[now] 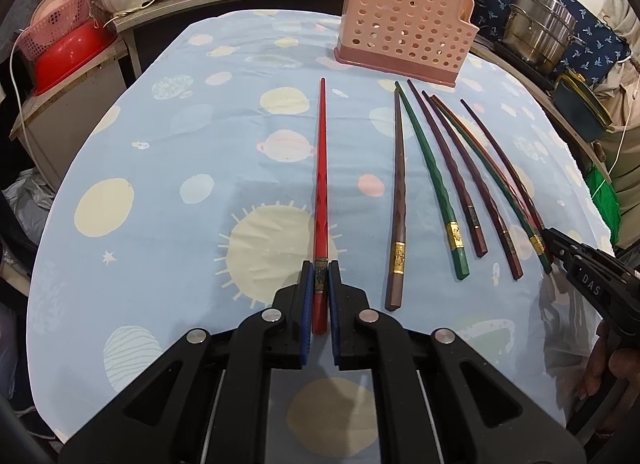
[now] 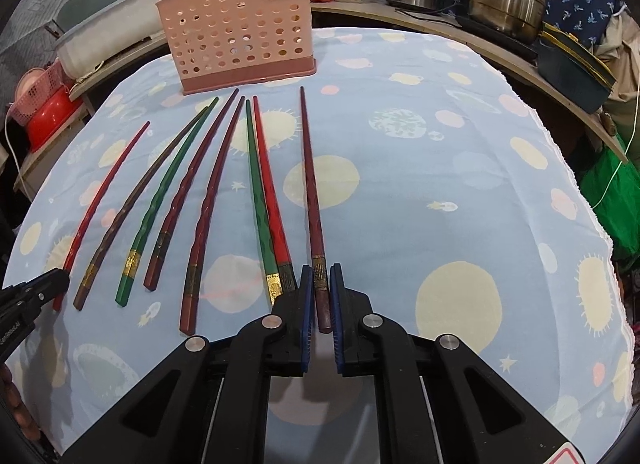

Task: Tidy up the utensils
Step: 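Grasp the red chopstick with the left tool while the right tool grasps a dark brown chopstick, then lift the red chopstick with the left tool while the right tool carries the brown chopstick into the basket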

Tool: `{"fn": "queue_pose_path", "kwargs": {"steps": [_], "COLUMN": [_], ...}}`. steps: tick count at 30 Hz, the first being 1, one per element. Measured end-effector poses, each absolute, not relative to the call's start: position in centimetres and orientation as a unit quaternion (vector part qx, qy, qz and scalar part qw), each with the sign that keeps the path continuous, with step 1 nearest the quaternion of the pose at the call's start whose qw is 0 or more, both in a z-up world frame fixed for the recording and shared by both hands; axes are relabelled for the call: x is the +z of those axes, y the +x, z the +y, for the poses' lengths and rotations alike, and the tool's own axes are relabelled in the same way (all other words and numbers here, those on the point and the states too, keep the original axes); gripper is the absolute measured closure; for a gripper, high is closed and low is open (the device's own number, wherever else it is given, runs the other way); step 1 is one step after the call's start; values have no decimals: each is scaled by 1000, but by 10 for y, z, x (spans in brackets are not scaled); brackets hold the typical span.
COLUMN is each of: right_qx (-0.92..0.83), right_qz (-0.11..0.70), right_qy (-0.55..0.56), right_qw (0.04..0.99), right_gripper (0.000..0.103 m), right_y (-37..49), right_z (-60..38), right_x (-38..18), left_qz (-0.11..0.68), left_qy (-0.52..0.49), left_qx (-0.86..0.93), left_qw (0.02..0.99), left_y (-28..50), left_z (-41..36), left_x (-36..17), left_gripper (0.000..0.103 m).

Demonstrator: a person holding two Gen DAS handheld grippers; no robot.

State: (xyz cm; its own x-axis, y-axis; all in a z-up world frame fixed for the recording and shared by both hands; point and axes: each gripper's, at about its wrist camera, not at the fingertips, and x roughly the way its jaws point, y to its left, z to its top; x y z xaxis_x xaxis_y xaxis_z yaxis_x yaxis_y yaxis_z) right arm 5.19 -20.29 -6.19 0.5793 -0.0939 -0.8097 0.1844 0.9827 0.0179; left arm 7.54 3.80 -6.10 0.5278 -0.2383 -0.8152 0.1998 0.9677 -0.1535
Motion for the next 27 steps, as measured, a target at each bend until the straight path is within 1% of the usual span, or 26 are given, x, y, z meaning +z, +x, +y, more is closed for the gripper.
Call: {"fn": "queue_pose_path", "kwargs": {"steps": [5,14,27], "right_qx": [-68,-69,-60], "right_qz": [455,428,340], "right_qy": [88,94,84], "right_qw": [884,896,935], "right_gripper": [95,95,95], "right_y": [42,20,9], "right_z": [-211,-214,-217], "right_x": [-54,-19,64], "left_qz": [467,437,351], "left_qy": [-28,-30,-35], "left_qx": [-133,-142,-142], "left_qw": [874,888,925], "left_y": [71,58,61], "left_z": [41,42,50], "left_x": [-54,-23,59], "left_gripper": [96,96,96]}}
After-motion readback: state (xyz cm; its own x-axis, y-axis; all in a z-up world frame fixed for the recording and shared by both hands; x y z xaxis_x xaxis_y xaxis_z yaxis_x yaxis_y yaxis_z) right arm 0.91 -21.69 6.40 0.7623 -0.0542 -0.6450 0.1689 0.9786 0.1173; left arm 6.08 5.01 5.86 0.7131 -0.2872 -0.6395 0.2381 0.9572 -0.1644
